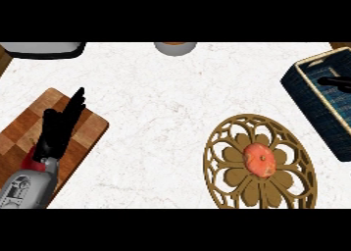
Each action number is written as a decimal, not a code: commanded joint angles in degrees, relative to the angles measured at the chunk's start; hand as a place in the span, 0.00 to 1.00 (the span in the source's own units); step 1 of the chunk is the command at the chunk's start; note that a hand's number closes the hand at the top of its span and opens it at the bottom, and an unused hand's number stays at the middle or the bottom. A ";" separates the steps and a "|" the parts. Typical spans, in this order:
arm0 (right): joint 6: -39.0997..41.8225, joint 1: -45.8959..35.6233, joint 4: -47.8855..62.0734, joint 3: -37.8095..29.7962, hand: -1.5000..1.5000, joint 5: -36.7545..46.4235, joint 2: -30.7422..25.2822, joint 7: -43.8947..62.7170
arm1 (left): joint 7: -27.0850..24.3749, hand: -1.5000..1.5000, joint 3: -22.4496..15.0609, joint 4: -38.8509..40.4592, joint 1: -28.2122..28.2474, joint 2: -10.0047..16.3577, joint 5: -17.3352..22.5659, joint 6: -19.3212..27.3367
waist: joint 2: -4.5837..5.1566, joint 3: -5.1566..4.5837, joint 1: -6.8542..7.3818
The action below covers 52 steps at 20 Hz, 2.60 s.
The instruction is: Pick the squash from the placemat and place it in the basket
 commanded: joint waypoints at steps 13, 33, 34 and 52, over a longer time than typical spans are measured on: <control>1.89 0.20 9.38 13.78 0.00 14.59 -12.94 -25.84 | 3.22 0.50 0.33 -0.82 -3.47 -0.08 -0.05 -1.58 | 0.20 -0.01 0.99; -13.27 -5.94 24.31 27.90 0.00 21.68 -0.27 -29.71 | 2.44 0.50 2.85 -0.72 -1.93 -0.67 -0.93 -2.30 | -0.20 -0.12 0.32; -12.53 -6.78 27.17 27.16 0.00 22.31 -1.83 -32.28 | 3.42 0.50 2.48 -2.41 -0.33 -1.24 -1.54 -1.23 | -0.22 -0.10 0.39; -18.10 -8.14 30.38 29.75 0.00 27.64 10.04 -28.51 | 0.35 0.50 5.57 1.53 -2.28 -2.70 -2.97 -4.34 | -0.23 -0.16 -0.59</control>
